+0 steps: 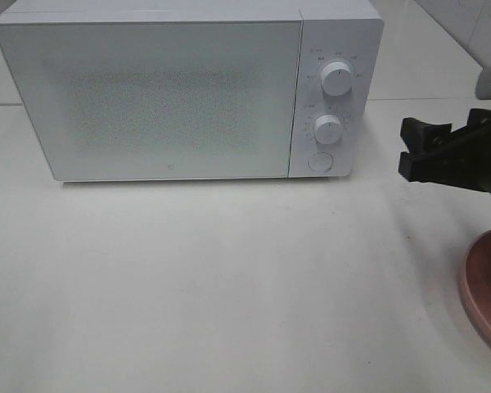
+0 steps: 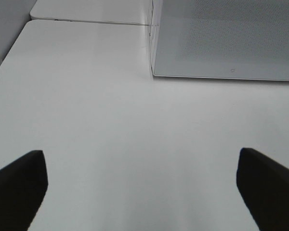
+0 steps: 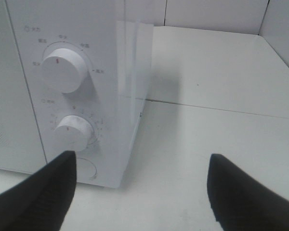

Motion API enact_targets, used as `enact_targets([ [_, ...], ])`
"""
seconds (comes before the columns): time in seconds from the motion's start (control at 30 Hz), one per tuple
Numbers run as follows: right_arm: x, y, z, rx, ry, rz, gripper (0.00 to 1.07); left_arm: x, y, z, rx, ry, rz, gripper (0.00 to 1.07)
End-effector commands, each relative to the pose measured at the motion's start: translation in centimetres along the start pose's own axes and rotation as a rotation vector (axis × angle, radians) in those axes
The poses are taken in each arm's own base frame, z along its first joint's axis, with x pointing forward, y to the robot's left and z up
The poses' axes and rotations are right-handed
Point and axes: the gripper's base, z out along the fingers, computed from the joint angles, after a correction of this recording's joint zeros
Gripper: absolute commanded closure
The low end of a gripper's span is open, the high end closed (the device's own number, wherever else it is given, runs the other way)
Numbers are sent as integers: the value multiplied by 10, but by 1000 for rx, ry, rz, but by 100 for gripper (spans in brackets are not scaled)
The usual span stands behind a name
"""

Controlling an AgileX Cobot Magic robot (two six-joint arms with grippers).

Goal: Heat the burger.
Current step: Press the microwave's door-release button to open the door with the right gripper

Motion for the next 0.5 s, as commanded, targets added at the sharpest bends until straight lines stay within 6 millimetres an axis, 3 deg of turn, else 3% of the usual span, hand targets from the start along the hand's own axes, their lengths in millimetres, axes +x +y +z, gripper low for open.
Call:
enact_targets([
  [0.03,1,8,1,10,-26,-29,33,2,-1,-2,6,-15,-5,7],
  [0.5,26,66,-4,36,-32,-33,33,2,-1,-2,6,-15,-5,7],
])
